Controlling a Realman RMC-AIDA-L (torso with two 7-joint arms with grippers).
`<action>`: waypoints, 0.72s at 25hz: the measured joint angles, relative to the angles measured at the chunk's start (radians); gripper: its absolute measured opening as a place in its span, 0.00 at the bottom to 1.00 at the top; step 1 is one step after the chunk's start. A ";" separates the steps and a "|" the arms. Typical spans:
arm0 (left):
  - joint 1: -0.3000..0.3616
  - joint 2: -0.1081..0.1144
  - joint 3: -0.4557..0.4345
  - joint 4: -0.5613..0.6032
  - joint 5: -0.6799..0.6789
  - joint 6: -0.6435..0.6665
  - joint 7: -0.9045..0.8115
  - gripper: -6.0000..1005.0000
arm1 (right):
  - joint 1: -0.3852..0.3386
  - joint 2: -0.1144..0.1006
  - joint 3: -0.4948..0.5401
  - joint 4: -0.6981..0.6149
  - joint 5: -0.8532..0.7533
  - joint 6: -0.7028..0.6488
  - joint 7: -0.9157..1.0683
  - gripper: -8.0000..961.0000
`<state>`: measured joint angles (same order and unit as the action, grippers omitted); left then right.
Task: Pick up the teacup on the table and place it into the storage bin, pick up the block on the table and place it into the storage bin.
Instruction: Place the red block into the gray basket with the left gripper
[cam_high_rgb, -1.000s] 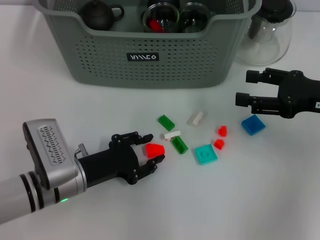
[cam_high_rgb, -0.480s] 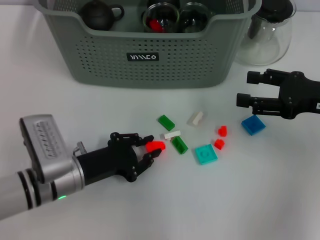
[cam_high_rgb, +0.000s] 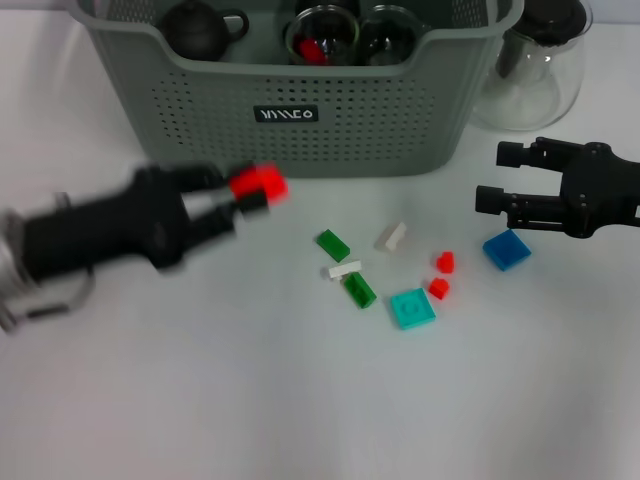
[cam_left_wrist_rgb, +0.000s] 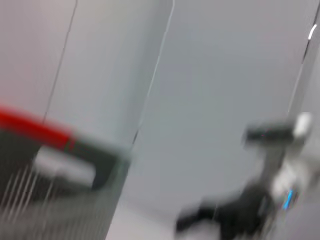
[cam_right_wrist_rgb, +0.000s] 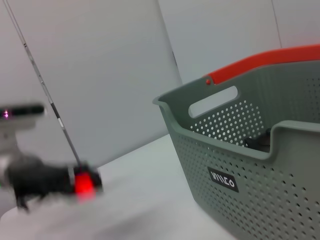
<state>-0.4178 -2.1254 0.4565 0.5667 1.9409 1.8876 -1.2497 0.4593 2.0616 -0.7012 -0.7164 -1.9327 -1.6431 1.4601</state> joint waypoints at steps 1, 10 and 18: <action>-0.022 0.006 -0.024 0.035 -0.022 0.039 -0.091 0.31 | 0.000 0.000 -0.001 0.000 0.000 0.000 0.000 0.89; -0.321 0.095 0.052 0.351 -0.069 -0.167 -0.748 0.35 | -0.002 0.001 -0.005 0.002 0.000 0.000 -0.006 0.89; -0.536 0.138 0.488 0.323 0.249 -0.691 -1.036 0.39 | -0.001 0.005 -0.005 0.002 -0.001 0.009 -0.006 0.89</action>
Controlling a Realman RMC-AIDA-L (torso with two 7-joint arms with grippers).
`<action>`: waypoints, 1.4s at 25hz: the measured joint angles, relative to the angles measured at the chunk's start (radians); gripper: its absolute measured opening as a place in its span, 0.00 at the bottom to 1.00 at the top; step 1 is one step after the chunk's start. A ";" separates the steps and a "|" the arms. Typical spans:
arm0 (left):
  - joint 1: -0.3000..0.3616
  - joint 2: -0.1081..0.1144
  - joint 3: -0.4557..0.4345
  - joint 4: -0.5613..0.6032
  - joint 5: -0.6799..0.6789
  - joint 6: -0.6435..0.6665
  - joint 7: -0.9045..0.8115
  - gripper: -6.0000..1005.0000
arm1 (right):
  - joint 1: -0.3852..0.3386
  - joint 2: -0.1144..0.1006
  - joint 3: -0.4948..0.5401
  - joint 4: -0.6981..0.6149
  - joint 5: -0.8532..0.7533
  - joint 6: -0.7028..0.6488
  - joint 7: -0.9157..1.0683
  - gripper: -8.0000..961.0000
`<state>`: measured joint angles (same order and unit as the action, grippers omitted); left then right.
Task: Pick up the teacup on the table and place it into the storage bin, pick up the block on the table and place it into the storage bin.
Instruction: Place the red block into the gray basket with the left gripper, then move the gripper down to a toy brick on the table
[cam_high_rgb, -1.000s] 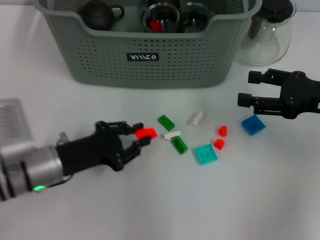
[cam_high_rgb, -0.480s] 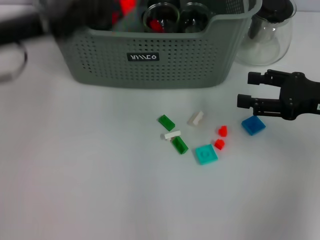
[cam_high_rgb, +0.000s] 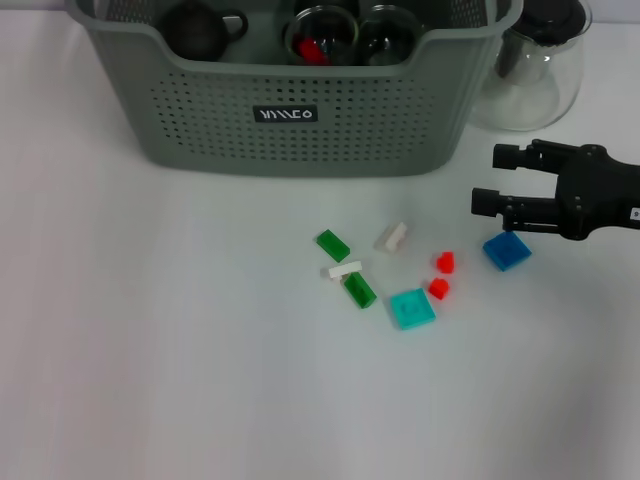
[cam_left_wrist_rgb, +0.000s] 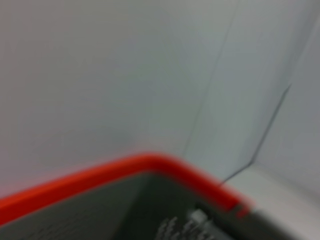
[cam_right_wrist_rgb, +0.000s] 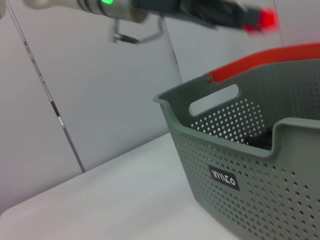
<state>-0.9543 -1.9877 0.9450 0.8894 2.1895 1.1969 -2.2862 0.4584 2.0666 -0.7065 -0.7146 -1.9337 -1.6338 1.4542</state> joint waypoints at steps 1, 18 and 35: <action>-0.014 -0.013 0.033 -0.015 0.046 -0.042 -0.018 0.40 | 0.000 0.001 -0.001 0.000 0.000 0.002 0.000 0.89; 0.039 -0.110 0.066 0.120 0.198 -0.137 -0.137 0.48 | 0.002 0.001 0.002 0.000 -0.001 0.005 0.000 0.89; 0.589 -0.190 -0.469 -0.060 -0.202 0.663 1.130 0.54 | 0.012 -0.006 0.007 -0.001 0.000 0.004 0.018 0.89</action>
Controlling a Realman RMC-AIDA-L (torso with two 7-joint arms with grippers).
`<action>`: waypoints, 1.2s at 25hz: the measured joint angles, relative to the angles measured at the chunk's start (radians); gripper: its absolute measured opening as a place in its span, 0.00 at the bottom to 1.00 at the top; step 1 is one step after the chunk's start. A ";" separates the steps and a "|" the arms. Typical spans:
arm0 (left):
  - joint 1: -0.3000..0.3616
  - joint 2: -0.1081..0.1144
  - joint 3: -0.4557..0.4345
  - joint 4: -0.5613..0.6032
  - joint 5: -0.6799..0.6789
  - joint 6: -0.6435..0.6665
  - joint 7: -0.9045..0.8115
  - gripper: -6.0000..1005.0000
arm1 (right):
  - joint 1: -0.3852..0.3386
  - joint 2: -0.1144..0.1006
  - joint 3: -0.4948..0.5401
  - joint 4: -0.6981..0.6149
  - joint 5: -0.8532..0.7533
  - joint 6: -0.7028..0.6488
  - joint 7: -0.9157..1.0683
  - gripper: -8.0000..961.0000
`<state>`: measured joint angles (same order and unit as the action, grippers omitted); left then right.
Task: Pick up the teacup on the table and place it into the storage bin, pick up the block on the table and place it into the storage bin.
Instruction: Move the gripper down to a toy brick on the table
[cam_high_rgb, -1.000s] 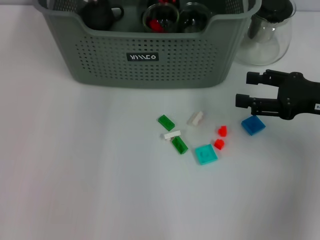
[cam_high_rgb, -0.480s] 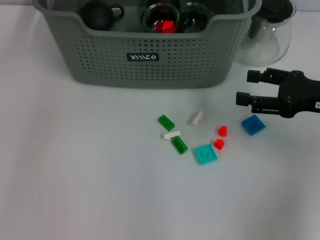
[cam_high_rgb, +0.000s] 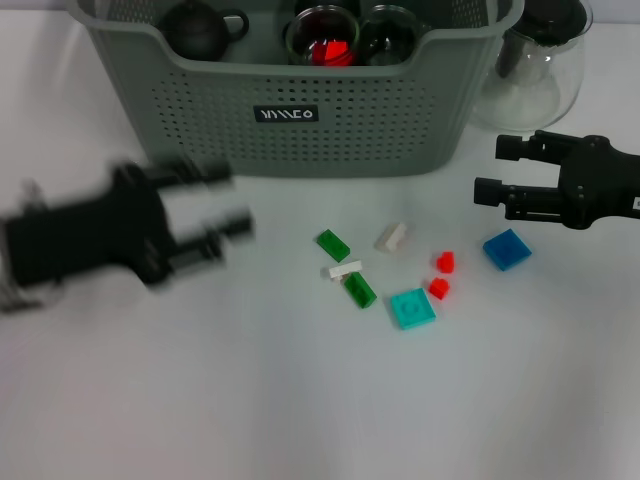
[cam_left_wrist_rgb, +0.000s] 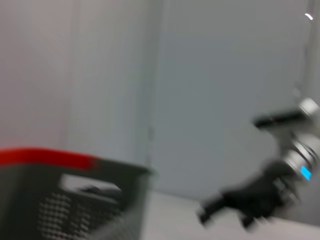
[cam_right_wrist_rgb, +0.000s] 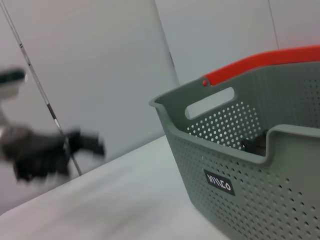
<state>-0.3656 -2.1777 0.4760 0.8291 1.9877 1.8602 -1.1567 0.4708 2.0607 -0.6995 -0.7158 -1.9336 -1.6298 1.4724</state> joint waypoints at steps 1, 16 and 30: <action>-0.001 0.000 0.001 -0.054 0.031 -0.013 0.059 0.54 | 0.001 0.000 0.000 -0.003 0.000 -0.001 0.005 0.89; -0.141 0.000 0.020 -0.586 0.116 -0.544 0.492 0.51 | 0.005 -0.004 0.000 -0.003 -0.001 -0.006 0.026 0.89; -0.183 -0.001 0.018 -0.674 0.066 -0.656 0.578 0.45 | -0.001 -0.004 0.000 0.001 -0.001 -0.002 0.026 0.89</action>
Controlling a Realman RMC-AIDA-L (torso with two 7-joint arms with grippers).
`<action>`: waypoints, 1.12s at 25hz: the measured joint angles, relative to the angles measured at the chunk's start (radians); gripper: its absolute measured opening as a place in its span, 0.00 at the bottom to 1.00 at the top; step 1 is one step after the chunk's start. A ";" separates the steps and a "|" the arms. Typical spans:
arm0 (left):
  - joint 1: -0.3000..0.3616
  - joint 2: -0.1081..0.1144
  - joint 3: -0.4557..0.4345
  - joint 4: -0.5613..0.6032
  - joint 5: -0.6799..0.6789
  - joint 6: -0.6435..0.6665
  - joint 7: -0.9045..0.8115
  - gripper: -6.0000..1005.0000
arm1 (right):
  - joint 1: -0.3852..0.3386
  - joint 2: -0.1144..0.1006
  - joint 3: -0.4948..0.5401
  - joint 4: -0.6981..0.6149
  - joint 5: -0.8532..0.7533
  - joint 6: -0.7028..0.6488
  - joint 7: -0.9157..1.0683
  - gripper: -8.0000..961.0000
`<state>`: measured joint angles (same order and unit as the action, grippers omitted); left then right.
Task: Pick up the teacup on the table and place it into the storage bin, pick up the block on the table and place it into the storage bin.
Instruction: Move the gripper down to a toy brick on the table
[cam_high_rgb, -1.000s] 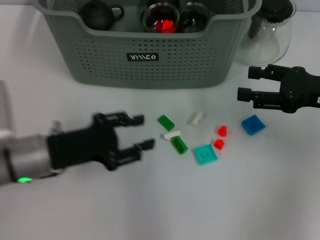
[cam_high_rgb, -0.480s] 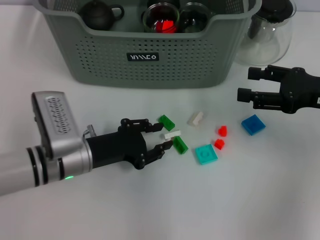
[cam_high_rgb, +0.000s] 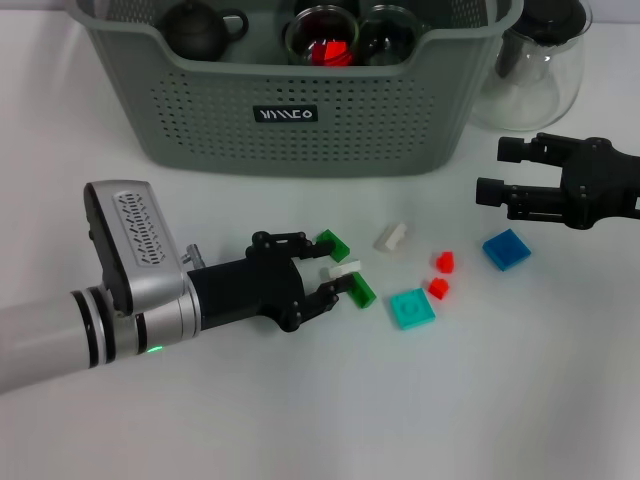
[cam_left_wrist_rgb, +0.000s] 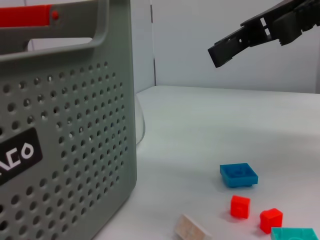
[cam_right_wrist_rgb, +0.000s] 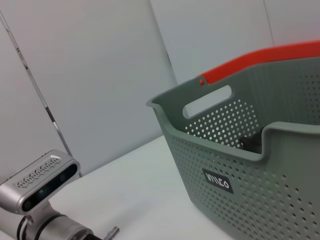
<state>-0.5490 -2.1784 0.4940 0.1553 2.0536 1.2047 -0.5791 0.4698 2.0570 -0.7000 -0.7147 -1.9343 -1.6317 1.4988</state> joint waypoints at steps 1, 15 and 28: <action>-0.001 0.000 0.001 -0.001 0.001 -0.001 0.000 0.44 | 0.000 0.000 0.000 0.000 0.000 0.000 0.000 0.89; -0.017 0.002 0.005 -0.036 0.009 -0.042 0.001 0.42 | 0.000 0.000 0.001 0.000 0.000 0.003 0.000 0.89; -0.021 0.002 0.005 -0.045 0.017 -0.065 -0.002 0.41 | 0.004 0.000 -0.001 0.000 0.000 0.004 0.000 0.89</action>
<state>-0.5704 -2.1767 0.4986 0.1105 2.0709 1.1402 -0.5808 0.4738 2.0571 -0.7013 -0.7149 -1.9343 -1.6279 1.4987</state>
